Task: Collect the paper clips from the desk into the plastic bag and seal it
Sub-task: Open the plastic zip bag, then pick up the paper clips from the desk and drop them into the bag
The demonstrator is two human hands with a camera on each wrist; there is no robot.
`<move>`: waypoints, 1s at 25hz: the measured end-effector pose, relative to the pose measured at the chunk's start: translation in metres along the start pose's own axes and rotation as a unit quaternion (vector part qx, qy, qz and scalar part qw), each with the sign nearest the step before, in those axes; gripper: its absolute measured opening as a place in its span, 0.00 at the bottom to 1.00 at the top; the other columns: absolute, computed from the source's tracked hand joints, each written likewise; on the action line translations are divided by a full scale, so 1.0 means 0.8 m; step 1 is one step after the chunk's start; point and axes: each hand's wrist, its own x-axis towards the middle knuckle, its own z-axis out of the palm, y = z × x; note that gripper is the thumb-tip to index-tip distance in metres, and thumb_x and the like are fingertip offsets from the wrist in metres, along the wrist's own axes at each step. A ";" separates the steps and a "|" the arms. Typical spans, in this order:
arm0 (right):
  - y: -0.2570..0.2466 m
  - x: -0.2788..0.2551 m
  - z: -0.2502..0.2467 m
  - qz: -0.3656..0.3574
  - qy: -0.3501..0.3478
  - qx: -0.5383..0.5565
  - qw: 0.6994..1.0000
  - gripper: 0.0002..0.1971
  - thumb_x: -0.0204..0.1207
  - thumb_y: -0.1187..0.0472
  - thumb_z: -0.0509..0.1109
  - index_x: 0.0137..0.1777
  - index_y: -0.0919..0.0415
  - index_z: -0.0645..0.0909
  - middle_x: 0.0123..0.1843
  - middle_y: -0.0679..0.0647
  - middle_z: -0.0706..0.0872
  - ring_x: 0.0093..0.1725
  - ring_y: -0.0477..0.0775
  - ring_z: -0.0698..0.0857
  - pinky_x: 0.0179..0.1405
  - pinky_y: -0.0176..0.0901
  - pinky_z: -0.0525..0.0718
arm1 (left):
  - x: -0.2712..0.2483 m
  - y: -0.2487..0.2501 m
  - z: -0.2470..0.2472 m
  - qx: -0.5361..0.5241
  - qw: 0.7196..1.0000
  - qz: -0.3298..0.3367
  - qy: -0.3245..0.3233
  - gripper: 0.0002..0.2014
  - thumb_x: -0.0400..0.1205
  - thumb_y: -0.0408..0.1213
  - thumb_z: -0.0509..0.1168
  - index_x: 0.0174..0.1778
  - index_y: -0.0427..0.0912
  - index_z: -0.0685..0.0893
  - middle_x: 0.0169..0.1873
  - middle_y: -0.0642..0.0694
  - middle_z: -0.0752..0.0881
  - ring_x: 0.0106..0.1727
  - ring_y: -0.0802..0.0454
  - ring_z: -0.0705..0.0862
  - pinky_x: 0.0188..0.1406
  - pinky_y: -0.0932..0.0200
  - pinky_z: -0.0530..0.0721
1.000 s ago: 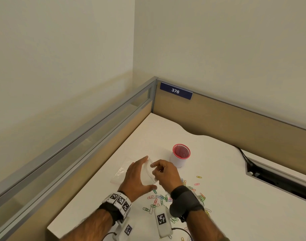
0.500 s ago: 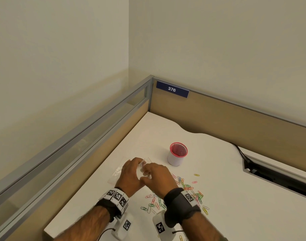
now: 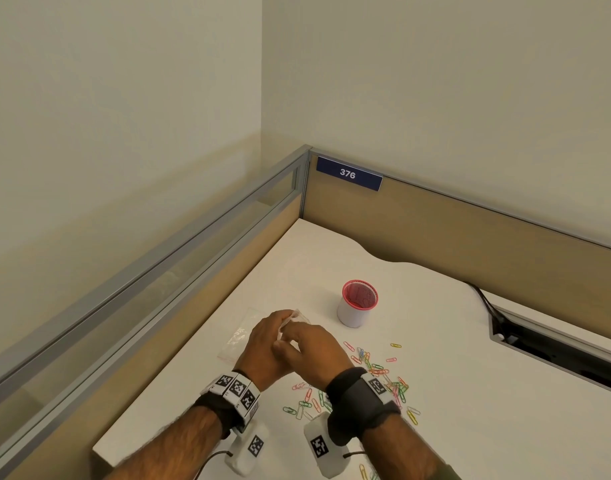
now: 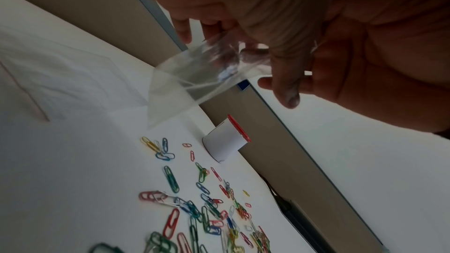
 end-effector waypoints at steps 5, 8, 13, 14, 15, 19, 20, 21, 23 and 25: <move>-0.001 0.000 0.000 0.004 0.004 0.001 1.000 0.14 0.82 0.48 0.61 0.54 0.53 0.85 0.52 0.50 0.89 0.48 0.50 0.84 0.52 0.42 0.81 | -0.005 0.004 -0.010 -0.037 0.999 0.008 0.006 0.26 0.69 0.51 0.75 0.62 0.54 0.77 0.54 0.60 0.85 0.57 0.61 0.85 0.58 0.57 0.87; -0.004 -0.008 -0.003 -0.028 0.077 0.066 0.994 0.12 0.81 0.48 0.62 0.52 0.51 0.85 0.51 0.46 0.88 0.48 0.45 0.83 0.53 0.40 0.82 | -0.005 0.015 -0.018 -0.067 0.997 0.004 0.028 0.19 0.71 0.47 0.76 0.54 0.53 0.77 0.45 0.62 0.85 0.48 0.64 0.86 0.48 0.67 0.85; 0.089 -0.003 -0.023 0.077 0.260 0.128 0.954 0.06 0.81 0.58 0.66 0.50 0.54 0.85 0.49 0.47 0.88 0.48 0.45 0.84 0.54 0.43 0.84 | -0.008 0.005 -0.042 -0.141 0.988 -0.014 0.055 0.23 0.69 0.38 0.82 0.55 0.50 0.79 0.48 0.55 0.89 0.55 0.68 0.84 0.53 0.73 0.77; 0.129 -0.003 -0.025 0.141 0.241 0.092 0.956 0.07 0.80 0.61 0.65 0.53 0.54 0.84 0.55 0.50 0.87 0.52 0.48 0.84 0.58 0.46 0.84 | -0.009 0.002 -0.047 -0.144 0.988 -0.018 0.053 0.23 0.70 0.38 0.82 0.55 0.50 0.79 0.48 0.55 0.89 0.55 0.69 0.84 0.53 0.74 0.76; 0.170 -0.007 -0.023 0.215 0.200 0.040 0.955 0.11 0.80 0.63 0.63 0.58 0.55 0.83 0.61 0.54 0.85 0.59 0.52 0.83 0.64 0.50 0.81 | -0.010 0.000 -0.050 -0.147 0.988 -0.018 0.049 0.23 0.70 0.37 0.82 0.56 0.51 0.79 0.48 0.55 0.89 0.55 0.69 0.84 0.53 0.74 0.76; 0.272 -0.035 -0.016 0.388 0.022 -0.126 0.912 0.26 0.78 0.63 0.61 0.77 0.52 0.67 0.77 0.58 0.67 0.76 0.62 0.68 0.73 0.59 0.73 | -0.015 -0.005 -0.055 -0.147 0.988 0.000 0.038 0.24 0.70 0.37 0.82 0.58 0.52 0.78 0.49 0.55 0.89 0.59 0.67 0.84 0.57 0.78 0.73; 0.282 -0.038 -0.015 0.387 0.003 -0.140 0.912 0.29 0.78 0.63 0.61 0.80 0.52 0.63 0.80 0.58 0.64 0.78 0.62 0.65 0.75 0.59 0.71 | -0.015 -0.006 -0.054 -0.147 0.989 0.005 0.034 0.24 0.70 0.37 0.82 0.58 0.53 0.78 0.50 0.55 0.89 0.59 0.66 0.83 0.59 0.78 0.72; 0.288 -0.039 -0.013 0.379 -0.009 -0.144 0.914 0.31 0.77 0.63 0.62 0.81 0.51 0.60 0.81 0.57 0.61 0.79 0.61 0.63 0.76 0.60 0.70 | -0.015 -0.006 -0.053 -0.149 0.988 0.010 0.029 0.24 0.70 0.38 0.82 0.58 0.53 0.78 0.50 0.55 0.89 0.60 0.65 0.83 0.60 0.77 0.72; 0.288 -0.038 -0.005 0.364 -0.022 -0.146 0.920 0.32 0.77 0.62 0.64 0.81 0.50 0.59 0.82 0.56 0.59 0.79 0.61 0.62 0.76 0.59 0.69 | -0.015 -0.006 -0.052 -0.153 0.988 0.018 0.019 0.25 0.69 0.41 0.81 0.58 0.53 0.78 0.51 0.55 0.88 0.60 0.62 0.84 0.62 0.72 0.75; 0.276 -0.039 0.012 0.341 -0.015 -0.164 0.925 0.29 0.78 0.60 0.63 0.80 0.52 0.61 0.81 0.56 0.62 0.78 0.60 0.66 0.76 0.55 0.71 | -0.014 -0.007 -0.052 -0.155 0.987 0.026 0.015 0.25 0.68 0.44 0.80 0.59 0.53 0.78 0.52 0.57 0.88 0.60 0.61 0.84 0.63 0.68 0.76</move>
